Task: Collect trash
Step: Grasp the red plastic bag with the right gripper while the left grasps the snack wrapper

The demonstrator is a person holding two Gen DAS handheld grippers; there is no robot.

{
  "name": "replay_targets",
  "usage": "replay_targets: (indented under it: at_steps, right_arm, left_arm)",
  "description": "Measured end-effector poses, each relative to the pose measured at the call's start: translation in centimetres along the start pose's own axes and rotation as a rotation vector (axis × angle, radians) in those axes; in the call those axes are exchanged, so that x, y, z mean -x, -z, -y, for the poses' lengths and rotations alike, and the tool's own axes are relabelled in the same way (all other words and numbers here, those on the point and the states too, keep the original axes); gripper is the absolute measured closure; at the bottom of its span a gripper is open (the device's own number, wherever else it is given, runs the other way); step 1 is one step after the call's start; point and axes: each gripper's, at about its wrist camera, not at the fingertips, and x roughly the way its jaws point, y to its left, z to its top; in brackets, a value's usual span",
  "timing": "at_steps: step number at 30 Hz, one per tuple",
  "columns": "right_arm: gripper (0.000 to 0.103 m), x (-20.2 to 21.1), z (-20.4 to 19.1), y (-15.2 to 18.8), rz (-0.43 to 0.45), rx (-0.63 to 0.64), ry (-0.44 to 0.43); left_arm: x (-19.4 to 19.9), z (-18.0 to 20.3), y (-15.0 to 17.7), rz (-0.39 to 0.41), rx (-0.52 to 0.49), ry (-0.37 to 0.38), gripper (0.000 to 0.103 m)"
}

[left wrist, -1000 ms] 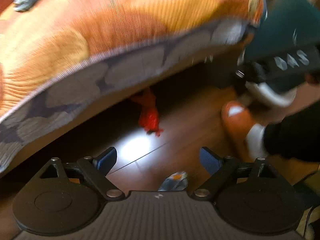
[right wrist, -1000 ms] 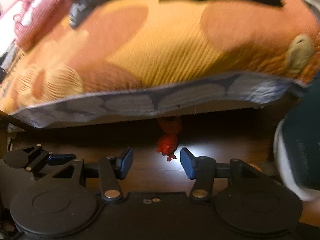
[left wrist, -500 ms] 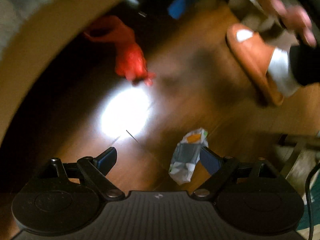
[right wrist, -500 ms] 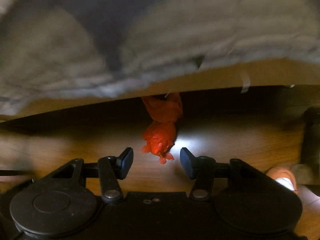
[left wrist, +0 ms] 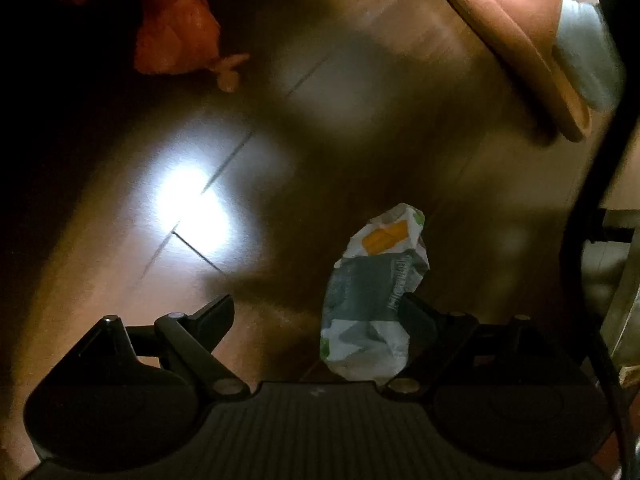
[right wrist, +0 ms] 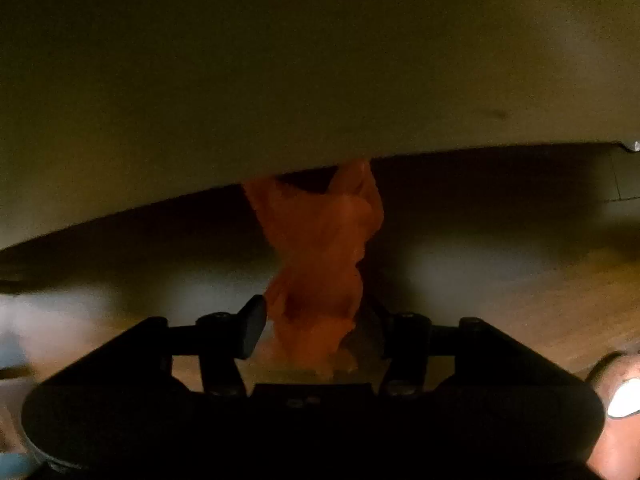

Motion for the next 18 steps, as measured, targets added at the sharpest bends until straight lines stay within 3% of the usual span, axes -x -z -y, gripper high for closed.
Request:
replay_targets:
  at_steps: [4, 6, 10, 12, 18]
  right_arm:
    - [0.051, -1.5, -0.5, 0.4, -0.022, 0.057, 0.032]
    - [0.051, -1.9, -0.6, 0.5, -0.023, 0.058, 0.044]
    - [0.052, -2.3, -0.4, 0.8, -0.025, 0.062, 0.039]
    - [0.054, -2.2, -0.2, 0.9, -0.020, 0.066, 0.033]
    - [0.063, -1.9, -0.3, 1.6, -0.002, 0.090, 0.027]
  left_arm:
    - [-1.4, 0.2, 0.1, -0.004, -0.001, 0.026, 0.015]
    - [-2.3, 0.4, 0.2, -0.024, -0.012, 0.028, 0.037]
    - [-3.9, -0.2, 0.2, -0.057, 0.018, 0.047, 0.054]
    - [-4.3, -0.7, 0.3, -0.067, 0.050, 0.062, 0.070]
    - [-4.0, -2.8, 0.0, -0.045, 0.148, 0.078, 0.084]
